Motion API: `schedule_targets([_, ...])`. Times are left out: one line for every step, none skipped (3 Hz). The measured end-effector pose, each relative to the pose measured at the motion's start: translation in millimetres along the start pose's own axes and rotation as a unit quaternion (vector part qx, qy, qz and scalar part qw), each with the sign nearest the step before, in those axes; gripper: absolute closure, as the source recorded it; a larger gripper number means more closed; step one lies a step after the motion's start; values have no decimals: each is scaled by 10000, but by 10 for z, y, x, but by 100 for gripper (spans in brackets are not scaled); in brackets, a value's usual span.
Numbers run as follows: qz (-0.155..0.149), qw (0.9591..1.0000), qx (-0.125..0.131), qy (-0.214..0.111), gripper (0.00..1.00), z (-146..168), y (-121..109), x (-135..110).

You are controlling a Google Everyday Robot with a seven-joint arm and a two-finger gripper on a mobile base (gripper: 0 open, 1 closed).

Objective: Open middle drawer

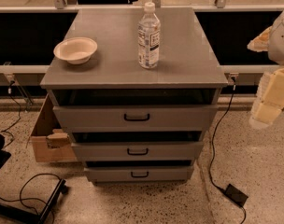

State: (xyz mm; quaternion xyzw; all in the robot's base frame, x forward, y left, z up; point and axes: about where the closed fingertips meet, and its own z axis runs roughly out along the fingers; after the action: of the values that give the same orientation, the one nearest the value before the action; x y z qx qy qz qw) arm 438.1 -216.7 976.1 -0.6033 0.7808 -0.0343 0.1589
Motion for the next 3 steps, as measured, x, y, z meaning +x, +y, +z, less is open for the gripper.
schedule_targets([0,10000,0,0,0,0,0,0])
schedule_targets([36,9998,179,114,0,78,12,-61])
schedule_targets([119,9974,558,449,0,368,39,-166])
